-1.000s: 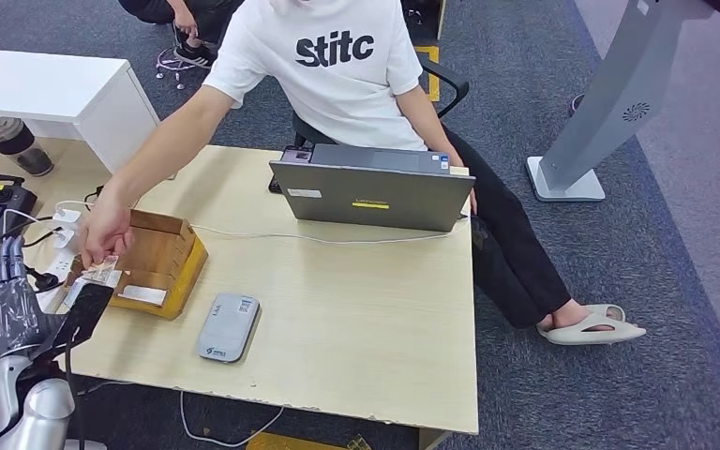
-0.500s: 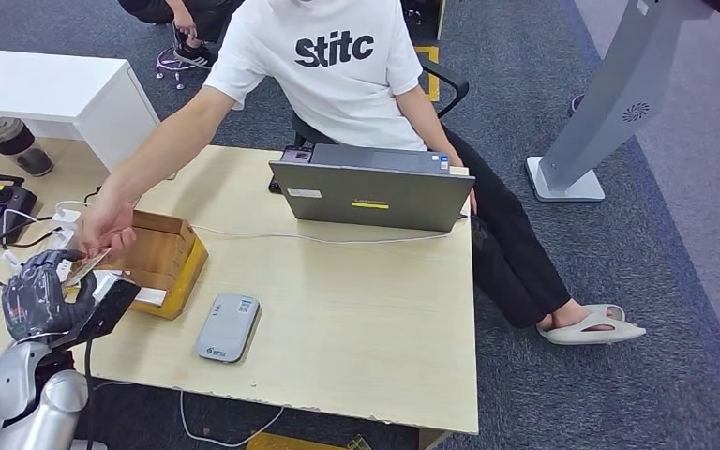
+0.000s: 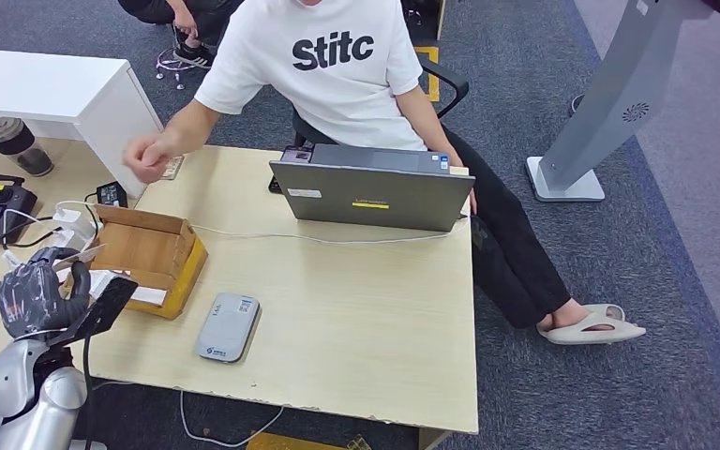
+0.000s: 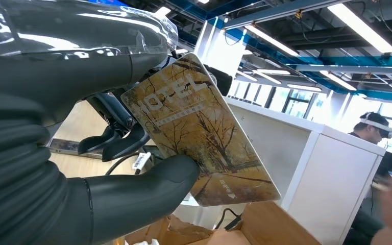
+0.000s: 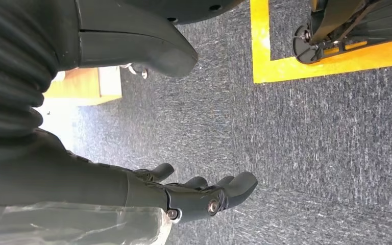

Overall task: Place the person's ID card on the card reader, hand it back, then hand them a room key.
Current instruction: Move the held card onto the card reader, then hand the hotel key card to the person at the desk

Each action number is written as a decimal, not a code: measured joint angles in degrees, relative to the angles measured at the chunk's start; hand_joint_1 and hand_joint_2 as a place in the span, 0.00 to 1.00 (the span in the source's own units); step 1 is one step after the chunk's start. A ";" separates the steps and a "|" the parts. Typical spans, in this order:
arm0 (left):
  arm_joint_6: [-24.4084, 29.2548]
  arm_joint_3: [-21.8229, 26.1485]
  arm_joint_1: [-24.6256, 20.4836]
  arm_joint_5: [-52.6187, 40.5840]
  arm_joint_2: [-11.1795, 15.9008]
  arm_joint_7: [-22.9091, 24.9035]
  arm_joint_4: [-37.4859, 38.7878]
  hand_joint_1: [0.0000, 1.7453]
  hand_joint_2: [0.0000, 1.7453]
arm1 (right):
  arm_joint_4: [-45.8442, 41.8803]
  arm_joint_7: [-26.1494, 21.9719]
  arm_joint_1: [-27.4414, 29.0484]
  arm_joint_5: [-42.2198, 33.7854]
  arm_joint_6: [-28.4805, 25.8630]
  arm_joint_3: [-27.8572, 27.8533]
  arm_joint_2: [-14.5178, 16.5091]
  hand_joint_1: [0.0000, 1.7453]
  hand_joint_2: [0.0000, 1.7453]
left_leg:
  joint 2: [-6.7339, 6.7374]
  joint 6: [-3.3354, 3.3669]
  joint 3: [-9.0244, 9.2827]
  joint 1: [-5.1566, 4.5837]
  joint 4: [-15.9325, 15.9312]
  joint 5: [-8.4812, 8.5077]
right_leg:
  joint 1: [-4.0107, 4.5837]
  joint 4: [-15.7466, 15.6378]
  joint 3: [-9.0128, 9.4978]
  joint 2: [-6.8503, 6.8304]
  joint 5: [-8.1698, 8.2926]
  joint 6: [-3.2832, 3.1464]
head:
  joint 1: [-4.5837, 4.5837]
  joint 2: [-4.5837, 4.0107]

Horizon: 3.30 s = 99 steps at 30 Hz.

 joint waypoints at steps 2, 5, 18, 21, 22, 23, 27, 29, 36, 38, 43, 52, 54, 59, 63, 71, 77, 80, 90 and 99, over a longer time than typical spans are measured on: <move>0.14 -0.04 0.13 0.11 0.00 -0.04 0.00 1.00 1.00 | 0.01 -0.06 0.01 0.22 -0.06 0.00 0.03 0.00 1.00 | 0.00 0.00 0.00 0.00 0.00 0.00 | 0.00 0.00 0.00 0.00 0.00 0.00 | 0.00 0.00; 0.49 -0.16 0.39 0.36 0.00 -0.21 0.00 1.00 1.00 | 0.02 -0.35 0.03 0.72 -0.10 0.00 0.07 0.00 1.00 | 0.00 0.00 0.00 0.00 0.00 0.00 | 0.00 0.00 0.00 0.00 0.00 0.00 | 0.00 0.00; 0.05 -5.27 1.50 -2.66 -1.14 0.41 -0.48 1.00 1.00 | 0.09 -0.14 0.07 1.83 -0.03 0.00 0.12 0.00 1.00 | -0.01 0.00 0.00 -0.01 0.00 0.00 | -0.01 0.00 0.01 0.00 0.00 0.00 | 0.00 0.00; 0.04 -5.87 1.53 -2.82 -1.44 0.55 -0.61 1.00 1.00 | 0.09 -0.04 0.10 1.83 -0.03 0.00 0.15 0.00 1.00 | 0.00 0.00 0.01 0.00 0.00 0.00 | 0.00 0.00 0.01 0.00 0.01 0.00 | 0.00 0.00; 0.04 -6.05 1.53 -2.87 -1.49 0.57 -0.62 1.00 1.00 | 0.09 -0.02 0.10 1.83 -0.03 0.00 0.17 0.00 1.00 | 0.00 0.00 0.01 0.00 0.00 0.00 | 0.00 0.00 0.01 0.00 0.00 0.00 | 0.00 0.00; 0.02 -6.25 1.54 -2.93 -1.51 0.60 -0.63 1.00 1.00 | 0.09 -0.01 0.10 1.83 -0.03 0.00 0.19 0.00 1.00 | -0.01 0.00 0.01 0.00 0.00 0.00 | 0.00 0.00 0.00 0.00 0.00 0.00 | 0.00 0.00; -0.73 -7.55 1.64 -4.10 -1.79 0.77 -1.19 1.00 1.00 | 0.09 -0.13 0.10 1.89 -0.02 0.00 0.22 0.00 1.00 | -0.02 0.00 0.00 0.00 0.00 0.00 | 0.00 0.00 -0.01 -0.01 0.00 0.00 | 0.00 0.00; -1.68 -9.11 1.75 -5.97 -2.07 1.36 -1.88 1.00 1.00 | 0.09 -0.34 0.09 1.93 0.07 0.00 0.22 0.00 1.00 | -0.03 0.00 0.00 0.00 0.00 0.00 | 0.00 0.00 0.00 -0.01 0.00 0.00 | 0.01 0.00; -3.82 -18.16 1.48 -11.47 -2.99 5.24 -3.33 1.00 1.00 | 0.09 -0.31 0.09 2.54 0.73 -0.13 0.31 0.00 1.00 | -0.02 0.00 0.00 -0.04 0.01 0.00 | -0.03 -0.01 0.00 -0.01 0.01 0.02 | 0.02 0.00; -4.44 -20.29 1.33 -11.89 -3.09 5.75 -3.36 1.00 1.00 | 0.09 -0.24 0.11 2.79 0.73 -0.17 0.39 0.00 1.00 | -0.01 0.00 0.00 -0.04 0.01 0.00 | -0.03 -0.01 -0.01 0.00 0.01 0.02 | 0.01 0.00; -6.03 -24.17 0.80 -12.93 -3.03 6.91 -3.34 1.00 1.00 | 0.09 0.11 0.19 2.91 1.01 -0.24 0.54 0.00 1.00 | 0.00 0.00 0.00 -0.03 0.01 0.00 | -0.01 0.00 -0.02 0.00 0.01 0.02 | -0.01 0.00; -7.23 -28.54 0.47 -14.47 -2.84 8.60 -2.77 1.00 1.00 | 0.09 -1.47 0.31 3.17 0.47 -0.37 0.77 0.00 1.00 | -0.01 0.00 0.00 -0.01 0.00 0.00 | -0.01 0.00 -0.02 0.00 0.01 0.02 | 0.01 0.00; -7.17 -29.26 0.43 -15.55 -2.86 9.40 -2.23 1.00 1.00 | 0.09 -1.43 0.32 3.47 0.48 -0.48 0.84 0.00 1.00 | 0.00 0.00 -0.01 -0.02 0.00 0.00 | -0.01 0.00 -0.02 0.00 0.01 0.02 | 0.01 0.00; -5.85 -30.87 0.40 -20.44 -2.86 13.02 0.91 1.00 1.00 | 0.09 -1.26 0.35 3.79 0.48 -0.67 1.01 0.00 1.00 | 0.00 0.00 -0.01 -0.03 0.00 0.00 | -0.02 0.00 -0.02 0.00 0.01 0.02 | 0.00 0.00; -4.86 -31.51 0.54 -22.59 -2.87 14.74 3.80 1.00 1.00 | 0.09 -0.92 0.38 3.96 0.47 -0.86 1.22 0.00 1.00 | 0.00 0.00 -0.01 -0.02 0.00 0.00 | -0.01 0.00 -0.02 0.00 0.01 0.02 | 0.00 0.00; -5.00 -32.27 0.57 -25.16 -2.86 16.76 5.88 1.00 1.00 | 0.09 -0.89 0.41 3.95 0.47 -1.38 1.36 0.00 1.00 | -0.01 0.00 -0.01 -0.02 0.00 0.00 | -0.01 0.00 -0.02 0.00 0.01 0.02 | 0.00 0.00; -5.02 -32.42 0.53 -26.71 -2.86 17.95 6.32 1.00 1.00 | 0.09 -1.11 0.43 3.97 0.47 -1.56 1.38 0.00 1.00 | -0.01 0.00 -0.01 -0.02 0.00 0.00 | -0.01 0.00 -0.01 0.00 0.01 0.02 | 0.00 0.00; -5.29 -32.57 0.46 -28.33 -2.86 19.18 6.87 1.00 1.00 | 0.09 -1.35 0.46 3.97 0.48 -1.69 1.44 0.00 1.00 | -0.01 0.00 0.01 -0.02 0.00 0.00 | -0.01 0.00 0.00 0.00 0.01 0.02 | 0.00 0.00; -7.58 -33.27 0.54 -29.86 -2.79 21.17 7.06 1.00 1.00 | 0.09 -1.28 0.66 4.09 0.47 -2.11 1.49 0.00 1.00 | -0.02 0.00 0.04 -0.02 -0.01 0.00 | -0.01 0.00 0.07 -0.03 0.01 0.02 | 0.00 0.00; -7.78 -33.13 0.99 -30.05 -0.08 21.99 5.98 1.00 1.00 | 0.09 -1.18 0.82 5.78 0.32 -2.12 1.54 0.00 1.00 | -0.03 -0.05 0.12 -0.01 -0.02 0.03 | 0.00 0.02 0.12 -0.04 0.01 0.01 | 0.00 0.00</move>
